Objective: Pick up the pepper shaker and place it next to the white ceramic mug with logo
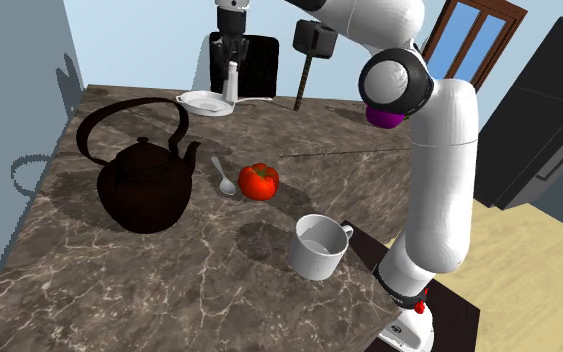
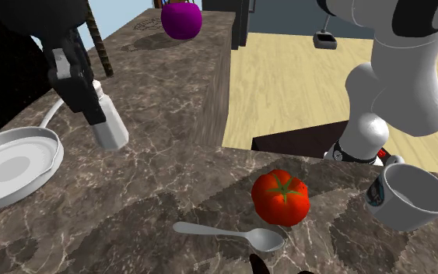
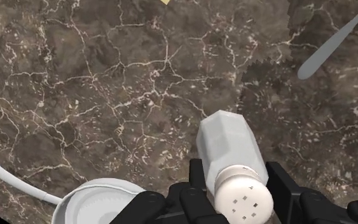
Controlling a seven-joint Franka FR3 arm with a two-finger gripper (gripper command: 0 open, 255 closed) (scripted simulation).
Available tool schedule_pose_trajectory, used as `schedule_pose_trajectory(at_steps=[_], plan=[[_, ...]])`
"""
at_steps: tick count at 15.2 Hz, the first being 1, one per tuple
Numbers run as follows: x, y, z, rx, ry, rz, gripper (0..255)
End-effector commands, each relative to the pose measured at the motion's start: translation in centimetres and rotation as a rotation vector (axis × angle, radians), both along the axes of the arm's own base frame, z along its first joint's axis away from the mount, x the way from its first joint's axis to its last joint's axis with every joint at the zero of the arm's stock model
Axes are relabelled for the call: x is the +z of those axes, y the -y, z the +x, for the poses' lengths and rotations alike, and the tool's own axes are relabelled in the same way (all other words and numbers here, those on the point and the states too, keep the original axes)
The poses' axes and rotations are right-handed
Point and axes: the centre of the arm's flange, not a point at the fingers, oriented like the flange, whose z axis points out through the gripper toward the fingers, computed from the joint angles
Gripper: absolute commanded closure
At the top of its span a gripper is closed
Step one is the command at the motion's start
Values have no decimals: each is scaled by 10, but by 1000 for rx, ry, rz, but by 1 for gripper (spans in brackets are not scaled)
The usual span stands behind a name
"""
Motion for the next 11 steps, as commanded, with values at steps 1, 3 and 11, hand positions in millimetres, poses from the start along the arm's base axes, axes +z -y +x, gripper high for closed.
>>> schedule_pose_trajectory(at_steps=[1,3,11], plan=[[3,-9,-19,0,0,0,255],[6,-21,-42,0,0,0,255],[14,-68,-137,0,0,0,255]])
